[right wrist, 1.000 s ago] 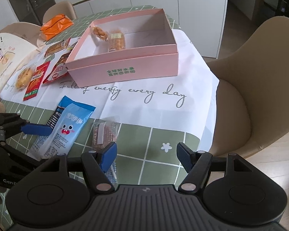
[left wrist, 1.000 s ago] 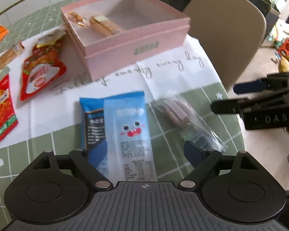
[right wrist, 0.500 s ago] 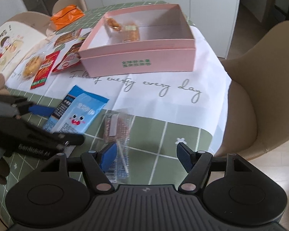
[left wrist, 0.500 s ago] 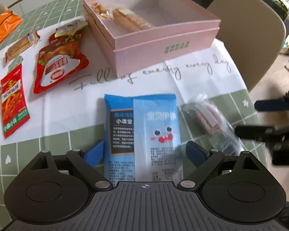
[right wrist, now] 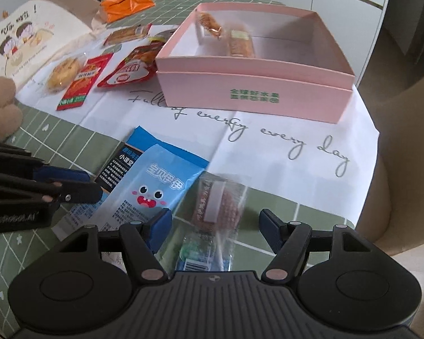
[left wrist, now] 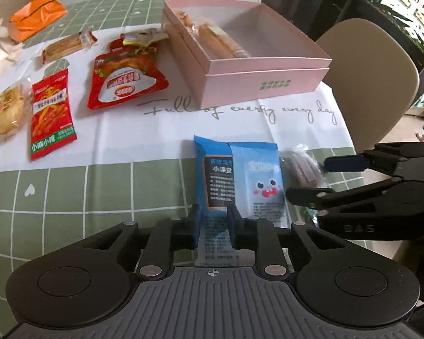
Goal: Organize snacks
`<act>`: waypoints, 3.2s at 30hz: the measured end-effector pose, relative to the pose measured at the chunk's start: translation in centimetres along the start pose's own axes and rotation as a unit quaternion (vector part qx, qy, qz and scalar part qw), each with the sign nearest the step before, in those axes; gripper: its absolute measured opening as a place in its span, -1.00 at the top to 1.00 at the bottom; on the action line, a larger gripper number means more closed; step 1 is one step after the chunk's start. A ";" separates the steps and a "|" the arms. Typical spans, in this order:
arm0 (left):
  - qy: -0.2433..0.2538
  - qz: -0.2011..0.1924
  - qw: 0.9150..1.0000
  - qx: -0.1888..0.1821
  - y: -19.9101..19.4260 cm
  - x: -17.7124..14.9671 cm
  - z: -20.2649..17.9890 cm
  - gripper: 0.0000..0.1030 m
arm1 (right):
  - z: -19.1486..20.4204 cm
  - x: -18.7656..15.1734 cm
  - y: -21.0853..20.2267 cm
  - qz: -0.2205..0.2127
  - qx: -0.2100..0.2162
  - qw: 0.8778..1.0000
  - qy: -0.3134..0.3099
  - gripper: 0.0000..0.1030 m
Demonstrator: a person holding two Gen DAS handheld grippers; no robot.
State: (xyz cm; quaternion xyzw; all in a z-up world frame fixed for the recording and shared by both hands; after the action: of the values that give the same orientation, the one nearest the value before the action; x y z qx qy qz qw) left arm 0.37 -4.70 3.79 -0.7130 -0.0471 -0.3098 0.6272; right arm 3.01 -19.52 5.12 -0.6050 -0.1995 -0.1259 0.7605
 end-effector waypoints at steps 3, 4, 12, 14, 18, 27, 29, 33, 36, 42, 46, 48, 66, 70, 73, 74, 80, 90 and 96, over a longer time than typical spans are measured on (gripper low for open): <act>0.006 -0.004 1.000 0.000 -0.2 -0.1 -0.4 0.45 | 0.1 -0.1 -0.3 0.005 0.001 1.000 -0.003 -0.34; 0.005 -0.003 1.000 0.001 -0.2 -0.2 -0.3 0.45 | 0.1 -0.2 -0.6 0.009 0.001 1.000 -0.001 -0.34; -0.075 -0.015 0.997 0.009 -1.9 -0.9 2.5 0.45 | 0.9 -0.5 -2.4 -0.005 0.008 1.000 0.011 -0.34; -0.087 -0.025 0.996 -0.025 -2.0 -0.3 1.9 0.45 | -0.5 -0.3 -2.9 -0.011 -0.007 1.000 0.027 -0.34; -0.063 -0.035 0.994 -0.078 -0.7 2.3 -1.7 0.45 | -4.4 0.9 -4.0 -0.028 -0.053 0.996 0.061 -0.34; 0.013 0.014 0.999 -0.048 4.9 5.6 -8.1 0.16 | -8.5 1.9 -5.4 -0.063 -0.077 0.988 0.115 -0.34; 0.030 0.015 0.999 -0.038 5.2 6.0 -9.1 0.16 | -9.0 1.5 -5.3 -0.061 -0.074 0.988 0.119 -0.34; 0.043 0.010 0.998 -0.034 5.7 6.4 -9.7 0.16 | -9.8 0.9 -5.2 -0.056 -0.073 0.987 0.131 -0.34; 0.045 0.001 0.998 -0.037 5.7 6.3 -9.8 0.17 | -10.1 0.9 -5.3 -0.055 -0.076 0.987 0.134 -0.34; 0.037 -0.001 0.999 -0.027 6.4 7.7 -10.5 0.08 | -10.3 1.4 -5.3 -0.064 -0.092 0.984 0.141 -0.34; 0.100 -0.002 0.995 -0.003 6.8 7.9 -12.4 -0.06 | -11.1 1.5 -5.7 -0.072 -0.103 0.981 0.151 -0.34; 0.133 -0.009 0.991 0.007 6.8 7.5 -13.0 -0.02 | -11.5 1.5 -5.9 -0.075 -0.107 0.980 0.153 -0.34; -0.105 -0.119 0.987 -0.032 -5.1 0.6 1.1 0.23 | -5.3 0.7 -3.9 -0.006 -0.005 0.992 0.129 -0.37; -0.173 -0.108 0.979 0.028 -7.1 -3.3 5.8 0.23 | -0.3 0.3 -1.4 0.051 0.046 0.992 0.109 -0.37; -0.208 -0.106 0.972 0.042 -8.2 -6.0 7.5 0.23 | 3.7 0.2 0.5 0.076 0.041 0.992 0.087 -0.47; -0.214 -0.104 0.970 0.043 -8.6 -7.0 7.9 0.23 | 4.6 0.3 0.9 0.073 0.031 0.993 0.082 -0.57; -0.242 -0.087 0.966 0.043 -9.5 -10.9 8.5 0.22 | 9.0 0.6 3.1 0.054 -0.020 0.997 0.059 -0.95; -0.225 -0.081 0.971 0.015 -8.0 -10.1 7.5 0.22 | 8.0 -0.1 -0.1 0.021 -0.014 0.999 -0.037 0.21; -0.176 -0.104 0.978 -0.031 -6.1 -3.9 4.9 0.22 | 3.3 2.4 -4.2 -0.009 0.008 1.000 -0.024 0.96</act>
State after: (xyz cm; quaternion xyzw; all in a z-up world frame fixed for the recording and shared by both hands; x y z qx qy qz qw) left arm -3.71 2.39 7.03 -0.7668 -0.2207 -0.2446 0.5510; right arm 2.79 -17.21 10.46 -0.5999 -0.2243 -0.1167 0.7591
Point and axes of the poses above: each gripper's, at about its wrist camera, not at the fingertips, and y roughly the way its jaws point, z to its left, x to its top, the point moved 1 cm from there along y, roughly the way its jaws point, and after that the axes turned 14 degrees about y, right-handed, at the moved point
